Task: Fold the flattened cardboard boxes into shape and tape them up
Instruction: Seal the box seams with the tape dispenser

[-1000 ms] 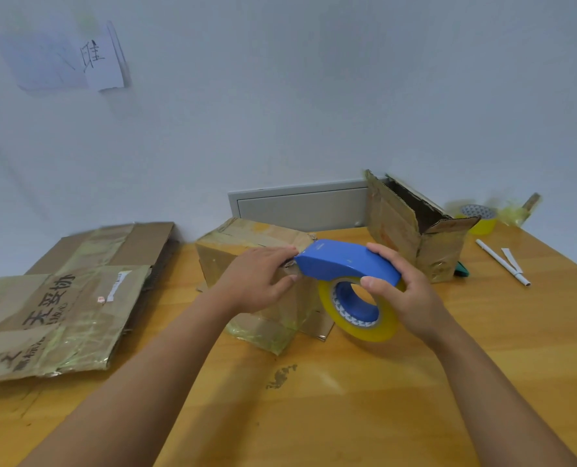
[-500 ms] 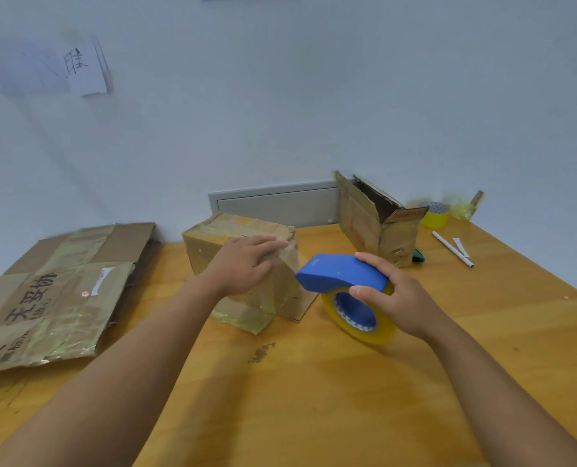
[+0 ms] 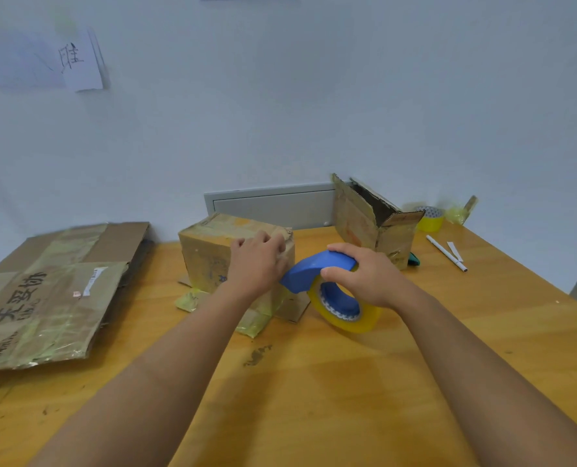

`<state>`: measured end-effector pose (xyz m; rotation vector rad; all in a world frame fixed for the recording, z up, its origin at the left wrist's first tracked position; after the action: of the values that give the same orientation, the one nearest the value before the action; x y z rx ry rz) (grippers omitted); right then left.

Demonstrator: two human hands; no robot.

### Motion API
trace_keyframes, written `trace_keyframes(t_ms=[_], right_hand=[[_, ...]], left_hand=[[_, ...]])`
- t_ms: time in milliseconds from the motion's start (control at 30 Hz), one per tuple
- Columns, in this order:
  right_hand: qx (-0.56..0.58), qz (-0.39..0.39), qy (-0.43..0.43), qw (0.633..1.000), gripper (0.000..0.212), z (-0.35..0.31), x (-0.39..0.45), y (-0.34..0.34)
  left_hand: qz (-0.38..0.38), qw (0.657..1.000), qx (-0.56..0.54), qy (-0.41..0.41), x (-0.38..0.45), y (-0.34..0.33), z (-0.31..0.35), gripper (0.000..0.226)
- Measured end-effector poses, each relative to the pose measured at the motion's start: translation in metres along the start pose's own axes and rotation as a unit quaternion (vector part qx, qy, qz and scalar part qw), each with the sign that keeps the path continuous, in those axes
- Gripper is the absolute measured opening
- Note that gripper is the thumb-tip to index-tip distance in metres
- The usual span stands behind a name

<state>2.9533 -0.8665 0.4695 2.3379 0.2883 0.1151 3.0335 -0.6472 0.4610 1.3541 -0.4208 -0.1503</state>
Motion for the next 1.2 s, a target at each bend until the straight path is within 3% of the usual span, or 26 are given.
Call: trace_keyframes(t_ms=[300, 667, 800, 900, 1067, 1200], right_hand=[[-0.081, -0.006, 0.008, 0.997, 0.059, -0.025, 0.024, 0.007], [-0.064, 0.006, -0.015, 0.998, 0.052, -0.036, 0.025, 0.008], [-0.125, -0.039, -0.053, 0.99, 0.058, -0.033, 0.024, -0.01], [-0.068, 0.009, -0.07, 0.995, 0.063, -0.019, 0.015, -0.024], [-0.078, 0.065, -0.09, 0.991, 0.067, -0.001, 0.014, -0.026], [-0.007, 0.157, -0.108, 0.982, 0.068, 0.018, 0.013, -0.028]], left_hand=[[0.022, 1.0, 0.001, -0.008, 0.0, -0.004, -0.006, 0.032], [0.018, 1.0, -0.008, -0.005, -0.001, -0.001, -0.004, 0.032], [0.01, 1.0, 0.0, 0.002, -0.005, 0.001, -0.005, 0.033], [0.015, 1.0, 0.001, -0.002, -0.005, 0.0, -0.005, 0.035], [0.01, 1.0, 0.012, -0.008, -0.005, 0.003, -0.006, 0.046], [0.006, 1.0, 0.02, -0.02, -0.008, 0.006, -0.01, 0.045]])
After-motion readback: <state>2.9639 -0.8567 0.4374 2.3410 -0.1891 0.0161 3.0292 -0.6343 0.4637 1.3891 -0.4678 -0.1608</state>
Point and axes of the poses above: each hand's wrist, its own x-axis towards the middle knuckle, its own y-axis out of the back of the hand, z = x × y, the point moved 1 cm from there along x, towards the middle knuckle, and after that the axes turned 14 degrees about -z, right-handed, at the moved point
